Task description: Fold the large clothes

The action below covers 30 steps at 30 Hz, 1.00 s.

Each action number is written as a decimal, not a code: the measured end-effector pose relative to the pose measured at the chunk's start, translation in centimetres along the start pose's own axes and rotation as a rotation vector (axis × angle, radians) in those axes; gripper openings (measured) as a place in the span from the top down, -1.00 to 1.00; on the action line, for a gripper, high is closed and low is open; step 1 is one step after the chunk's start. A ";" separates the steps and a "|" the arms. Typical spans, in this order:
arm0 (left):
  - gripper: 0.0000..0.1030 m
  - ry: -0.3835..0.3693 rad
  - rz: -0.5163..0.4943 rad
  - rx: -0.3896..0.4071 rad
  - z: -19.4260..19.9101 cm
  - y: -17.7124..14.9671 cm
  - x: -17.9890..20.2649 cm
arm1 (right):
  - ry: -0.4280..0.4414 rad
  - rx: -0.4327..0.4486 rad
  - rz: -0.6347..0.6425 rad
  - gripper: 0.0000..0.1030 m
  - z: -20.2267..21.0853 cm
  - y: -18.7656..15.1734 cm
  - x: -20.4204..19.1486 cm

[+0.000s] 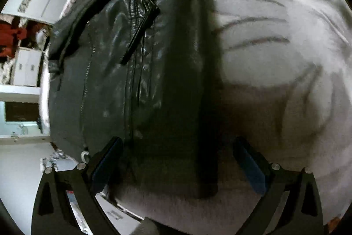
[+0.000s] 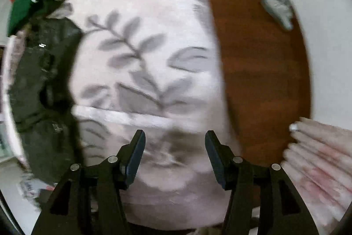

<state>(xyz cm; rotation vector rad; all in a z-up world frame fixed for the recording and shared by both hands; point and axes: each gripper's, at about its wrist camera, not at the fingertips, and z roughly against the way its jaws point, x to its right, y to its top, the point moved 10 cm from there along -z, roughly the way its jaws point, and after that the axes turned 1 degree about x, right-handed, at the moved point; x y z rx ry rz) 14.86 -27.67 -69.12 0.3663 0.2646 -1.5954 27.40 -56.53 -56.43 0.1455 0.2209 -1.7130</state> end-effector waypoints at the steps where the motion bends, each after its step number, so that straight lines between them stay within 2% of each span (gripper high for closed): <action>1: -1.00 -0.012 0.010 0.004 0.0 0.2 -0.1 | 0.054 -0.007 -0.007 -0.13 -0.9 0.1 -1.3; 3: -0.98 -0.030 0.027 0.033 0.2 0.7 -0.8 | 0.218 -0.036 -0.011 -0.18 -2.6 1.4 -3.9; 4: -0.75 -0.047 0.035 0.047 0.2 0.8 -1.2 | 0.273 -0.051 -0.008 -0.22 -3.3 1.9 -5.0; 5: -0.22 -0.079 0.052 0.058 0.3 0.9 -1.7 | 0.344 -0.067 -0.004 -0.26 -4.2 2.7 -6.5; 6: -0.06 -0.113 0.077 0.067 0.3 1.0 -2.4 | 0.415 -0.085 0.004 -0.27 -5.1 3.7 -8.3; 7: 0.32 -0.144 0.093 0.075 0.5 1.0 -2.7 | 0.449 -0.096 0.009 -0.27 -5.7 4.2 -9.5; 8: 0.80 -0.171 0.110 0.086 0.8 1.0 -3.2 | 0.497 -0.112 0.014 -0.30 -6.6 5.1 -11.2; 11: 0.86 -0.226 0.159 0.119 1.7 1.3 -5.1 | 0.631 -0.142 0.010 -0.33 -8.5 7.6 -15.6; 14: 0.87 -0.259 0.196 0.150 2.5 1.5 -7.1 | 0.668 -0.201 -0.042 -0.33 -11.0 9.2 -18.0; 15: 0.87 -0.272 0.205 0.159 2.8 1.6 -7.9 | 0.682 -0.213 -0.056 -0.28 -11.4 9.3 -18.6; 16: 0.87 -0.279 0.210 0.170 3.1 1.7 -8.7 | 0.696 -0.196 -0.055 -0.12 -11.3 9.5 -19.5; 17: 0.87 -0.291 0.218 0.182 3.5 1.9 -9.5 | 0.679 -0.186 -0.055 0.30 -11.1 9.4 -20.0; 18: 0.87 -0.303 0.228 0.188 3.9 2.0 -10.5 | 0.663 -0.170 -0.056 0.46 -10.8 9.4 -20.3; 20: 0.87 -0.327 0.256 0.201 4.4 2.1 -12.7 | 0.631 -0.127 -0.064 0.58 -8.8 9.2 -21.3; 23: 0.87 -0.364 0.316 0.220 5.4 2.0 -17.0 | 0.579 -0.084 -0.023 0.63 -4.5 8.7 -23.7; 27: 0.88 -0.403 0.409 0.247 8.0 1.6 -20.9 | 0.518 -0.028 0.097 0.65 1.4 8.1 -31.3; 30: 0.88 -0.475 0.518 0.230 8.1 1.0 -25.3 | 0.451 -0.018 0.166 0.65 3.3 7.7 -37.4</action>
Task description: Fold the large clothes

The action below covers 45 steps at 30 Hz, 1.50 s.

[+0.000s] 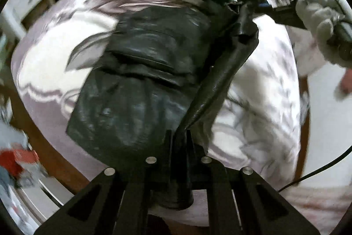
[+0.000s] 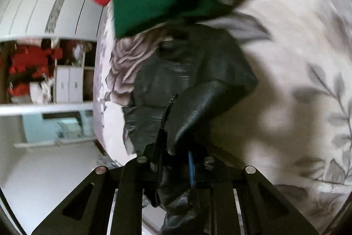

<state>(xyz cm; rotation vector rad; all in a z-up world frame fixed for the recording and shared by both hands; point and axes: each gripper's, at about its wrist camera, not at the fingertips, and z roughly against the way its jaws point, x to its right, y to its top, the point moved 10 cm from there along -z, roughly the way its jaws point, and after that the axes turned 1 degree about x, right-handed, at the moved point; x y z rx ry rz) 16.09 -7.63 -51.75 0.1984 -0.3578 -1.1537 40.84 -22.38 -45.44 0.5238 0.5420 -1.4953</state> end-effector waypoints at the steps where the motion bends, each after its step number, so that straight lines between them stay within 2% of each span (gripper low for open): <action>1: 0.88 -0.015 0.037 -0.004 0.3 0.5 -1.5 | -0.034 -0.014 0.022 0.65 -1.4 0.2 -2.8; 4: 0.88 -0.055 0.149 -0.034 -0.1 1.4 -6.4 | -0.118 -0.050 0.087 0.65 -6.4 0.4 -9.0; 8: 0.87 -0.097 0.316 -0.104 -4.4 1.7 -14.9 | -0.257 -0.106 0.181 0.65 -15.9 0.0 -14.9; 12: 0.86 -0.142 0.395 -0.178 -8.9 0.9 -20.2 | -0.397 -0.147 0.191 0.65 -24.4 -1.1 -16.4; 15: 0.83 -0.191 0.399 -0.214 -10.7 0.3 -21.1 | -0.466 -0.156 0.199 0.64 -27.3 -1.4 -16.1; 16: 0.75 -0.208 0.400 -0.225 -10.8 0.1 -21.3 | -0.473 -0.162 0.196 0.61 -27.5 -1.5 -16.1; 17: 0.72 -0.227 0.409 -0.232 -10.7 -0.2 -21.6 | -0.448 -0.183 0.189 0.44 -27.6 -1.7 -16.4; 18: 0.70 -0.252 0.419 -0.239 -10.4 -0.3 -21.7 | -0.375 -0.210 0.177 0.17 -27.3 -2.0 -17.1; 19: 0.61 -0.271 0.430 -0.250 -10.0 -0.6 -21.9 | -0.295 -0.235 0.168 0.09 -26.7 -2.2 -17.9; 21: 0.44 -0.301 0.453 -0.258 -8.8 -0.7 -22.1 | -0.116 -0.268 0.151 0.04 -24.2 -2.4 -19.4; 23: 0.29 -0.303 0.446 -0.238 -7.6 -0.3 -22.3 | -0.041 -0.233 0.137 0.03 -20.6 -1.8 -19.4; 24: 0.16 -0.281 0.430 -0.224 -7.0 -0.1 -22.5 | -0.041 -0.199 0.136 0.03 -18.5 -1.2 -18.8; 25: -0.22 -0.265 0.410 -0.211 -6.6 0.2 -22.6 | -0.052 -0.179 0.137 0.03 -17.4 -1.0 -18.3; 26: -0.47 -0.243 0.399 -0.197 -6.4 0.5 -22.7 | -0.078 -0.147 0.137 0.03 -16.0 -0.8 -17.2; 27: -0.48 -0.224 0.393 -0.187 -6.6 0.8 -22.9 | -0.104 -0.138 0.137 0.03 -15.4 -0.8 -16.3; 29: -0.49 -0.174 0.368 -0.180 -7.1 1.5 -23.3 | -0.153 -0.189 0.151 0.10 -16.3 -2.2 -14.4; 30: -0.49 -0.162 0.358 -0.187 -7.5 1.7 -23.2 | -0.161 -0.234 0.160 0.38 -17.9 -3.4 -13.9; 32: -0.49 -0.131 0.333 -0.185 -8.1 2.3 -23.1 | -0.158 -0.300 0.183 0.54 -21.5 -5.1 -14.1; 33: -0.49 -0.111 0.317 -0.178 -8.4 2.7 -23.0 | -0.154 -0.314 0.197 0.58 -23.4 -5.5 -14.5; 35: -0.49 -0.086 0.286 -0.164 -8.9 3.8 -22.8 | -0.240 -0.317 0.267 0.58 -28.0 -5.9 -14.0; 37: -0.49 -0.065 0.262 -0.161 -9.4 4.9 -22.1 | -0.252 -0.333 0.236 0.58 -30.4 -6.1 -13.0; 40: -0.49 -0.063 0.246 -0.146 -9.4 6.6 -21.0 | -0.194 -0.359 0.246 0.57 -28.5 -6.0 -14.0; 41: -0.49 -0.064 0.242 -0.137 -9.3 7.4 -20.5 | -0.132 -0.356 0.226 0.57 -26.3 -5.8 -14.3; 43: -0.49 -0.055 0.246 -0.129 -9.6 8.2 -20.3 | -0.051 -0.318 0.189 0.33 -22.0 -5.2 -13.7; 44: -0.49 -0.048 0.253 -0.132 -9.9 8.2 -20.5 | -0.038 -0.284 0.172 -0.01 -19.0 -4.8 -12.6; 45: -0.49 -0.034 0.263 -0.140 -10.3 8.1 -20.9 | -0.040 -0.259 0.156 -0.09 -16.8 -4.6 -11.3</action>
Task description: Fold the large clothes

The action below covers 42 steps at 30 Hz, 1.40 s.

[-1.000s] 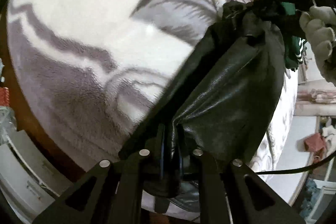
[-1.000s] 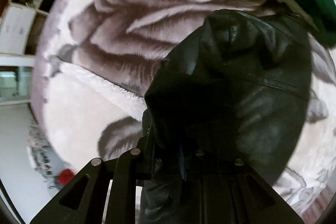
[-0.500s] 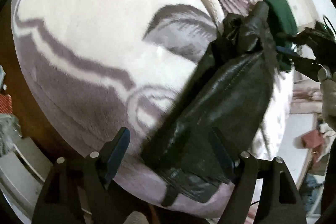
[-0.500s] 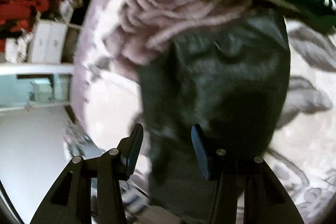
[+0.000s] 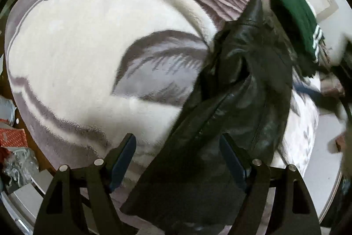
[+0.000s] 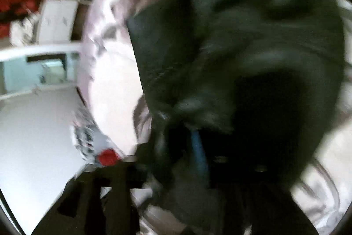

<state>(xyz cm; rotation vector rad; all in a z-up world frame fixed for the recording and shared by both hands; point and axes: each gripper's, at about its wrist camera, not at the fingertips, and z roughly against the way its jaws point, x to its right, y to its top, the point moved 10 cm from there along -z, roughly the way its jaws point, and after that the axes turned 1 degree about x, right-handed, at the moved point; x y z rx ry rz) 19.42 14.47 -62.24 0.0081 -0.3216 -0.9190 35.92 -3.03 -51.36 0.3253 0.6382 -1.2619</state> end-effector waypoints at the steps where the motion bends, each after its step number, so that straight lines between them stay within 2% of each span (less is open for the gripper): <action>1: -0.49 0.011 0.018 -0.010 -0.6 -0.1 -0.6 | -0.007 0.019 -0.025 -0.09 1.8 -0.9 1.8; 3: -0.49 0.015 0.055 -0.032 -1.9 -0.4 -1.4 | -0.025 0.031 -0.091 -0.09 4.1 -3.2 5.8; 6: -0.48 0.037 0.055 -0.076 -4.8 -1.1 -2.8 | -0.026 0.000 -0.202 -0.09 3.9 -7.7 11.3; 9: -0.50 0.025 0.067 -0.098 -6.7 -1.4 -4.5 | -0.039 -0.010 -0.289 -0.10 2.6 -10.2 14.2; 11: -0.47 0.038 0.058 -0.106 -5.9 -1.1 -4.3 | -0.021 0.019 -0.300 -0.09 2.6 -9.8 14.0; 13: -0.43 0.041 0.060 -0.091 -4.0 -0.5 -3.3 | -0.008 0.048 -0.289 -0.10 3.1 -8.7 13.4; 17: -0.41 -0.077 0.031 0.036 1.8 2.8 2.2 | -0.010 0.086 -0.229 -0.10 4.5 -4.7 12.2; 18: -0.30 -0.105 0.019 0.057 2.3 3.5 3.5 | -0.021 0.092 -0.218 -0.10 5.0 -3.8 12.3; 20: 0.25 -0.149 -0.021 0.067 1.7 5.4 6.6 | -0.043 0.100 -0.182 -0.10 5.7 -1.8 12.1; 22: 0.37 -0.141 -0.049 0.035 -1.3 6.3 8.3 | -0.069 0.105 -0.158 -0.09 6.7 -0.2 12.4; 25: 0.38 -0.048 -0.067 -0.024 -6.8 6.8 7.4 | -0.080 0.105 -0.152 -0.10 7.3 2.5 13.2; 26: 0.37 -0.042 -0.049 -0.028 -8.0 7.3 6.8 | -0.070 0.103 -0.164 -0.10 7.5 3.5 13.7; 29: 0.30 -0.056 -0.026 -0.020 -8.8 8.3 5.9 | -0.030 0.060 -0.178 -0.09 6.1 5.4 14.8; 32: 0.28 -0.059 -0.032 -0.014 -8.9 8.3 5.7 | -0.018 0.046 -0.155 -0.27 3.9 8.0 15.7; 34: 0.28 -0.058 -0.034 -0.013 -8.8 8.3 5.6 | 0.055 0.028 -0.150 -0.32 2.2 9.5 15.8; 36: 0.28 -0.063 -0.030 -0.020 -8.6 8.3 6.2 | 0.180 -0.002 -0.166 -0.33 0.2 11.2 15.1; 39: 0.26 -0.089 -0.009 -0.025 -7.6 8.2 6.5 | 0.262 -0.035 -0.131 -0.33 -2.2 12.4 13.6; 40: 0.25 -0.087 -0.010 -0.025 -7.2 8.2 6.6 | 0.254 -0.021 -0.095 -0.30 -2.6 12.6 13.0; 42: 0.14 -0.102 -0.016 -0.013 -6.2 8.1 7.0 | 0.238 0.015 -0.079 0.37 -2.7 12.5 12.4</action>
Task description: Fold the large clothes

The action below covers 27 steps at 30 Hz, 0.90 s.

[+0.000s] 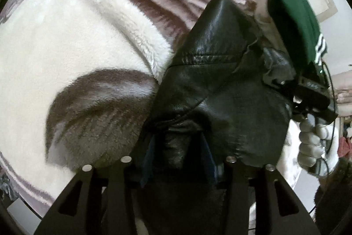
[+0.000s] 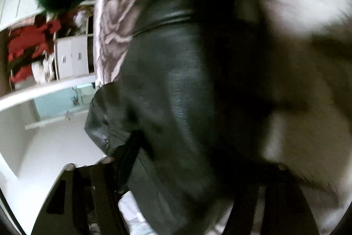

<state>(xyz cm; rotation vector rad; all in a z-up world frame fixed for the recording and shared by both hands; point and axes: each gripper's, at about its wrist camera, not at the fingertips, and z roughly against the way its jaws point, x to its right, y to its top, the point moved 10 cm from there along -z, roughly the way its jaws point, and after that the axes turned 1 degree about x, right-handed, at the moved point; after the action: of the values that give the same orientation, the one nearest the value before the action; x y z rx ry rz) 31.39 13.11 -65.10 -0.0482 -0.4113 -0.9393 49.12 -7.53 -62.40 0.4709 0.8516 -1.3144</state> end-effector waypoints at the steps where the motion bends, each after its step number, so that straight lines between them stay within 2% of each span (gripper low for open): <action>1: 0.02 -0.003 -0.007 0.012 0.7 -0.1 0.2 | 0.013 0.033 -0.020 0.42 0.7 -0.3 0.0; 2: -0.29 0.011 -0.020 0.023 1.5 -0.2 0.4 | 0.031 0.065 -0.046 0.49 1.5 -0.6 0.0; 4: -0.57 0.035 -0.043 0.035 2.8 -0.9 0.5 | 0.055 0.152 -0.114 0.53 4.4 -2.2 0.4; 7: -0.57 0.038 -0.043 0.035 4.6 -2.5 0.6 | 0.044 0.287 -0.225 0.56 9.8 -5.3 2.7; 11: -0.57 0.084 -0.079 0.032 5.9 -5.2 1.3 | 0.015 0.521 -0.483 0.58 19.3 -13.3 9.3; 13: -0.57 0.102 -0.085 0.012 5.9 -7.7 1.1 | -0.058 0.609 -0.579 0.58 22.8 -18.5 13.4; 14: -0.57 0.115 -0.076 -0.016 5.5 -9.2 0.5 | -0.075 0.606 -0.641 0.57 23.5 -20.8 15.6; 16: -0.57 0.129 -0.044 -0.088 4.4 -12.1 -1.2 | -0.048 0.574 -0.753 0.50 23.7 -24.2 18.6; 18: -0.57 0.121 0.009 -0.141 3.6 -14.8 -3.2 | -0.008 0.521 -0.804 0.29 23.5 -27.0 20.7; 20: -0.57 0.097 0.072 -0.181 2.5 -16.7 -5.0 | -0.007 0.492 -0.776 0.00 23.5 -28.2 21.3; 23: -0.57 -0.017 0.169 -0.245 0.1 -18.4 -5.9 | 0.009 0.472 -0.710 -0.14 23.1 -28.4 20.4; 25: -0.57 -0.054 0.165 -0.232 -1.0 -18.1 -5.3 | -0.002 0.444 -0.671 -0.31 22.8 -28.4 20.3; 27: -0.56 -0.060 0.114 -0.187 -1.4 -17.1 -4.0 | -0.015 0.430 -0.659 -0.34 22.5 -28.6 19.7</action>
<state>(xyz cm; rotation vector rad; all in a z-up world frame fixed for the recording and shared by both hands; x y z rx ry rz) 16.23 5.73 -70.19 -0.2682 -0.3710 -0.8626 28.21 -43.11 -58.99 0.5332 0.7341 -2.1282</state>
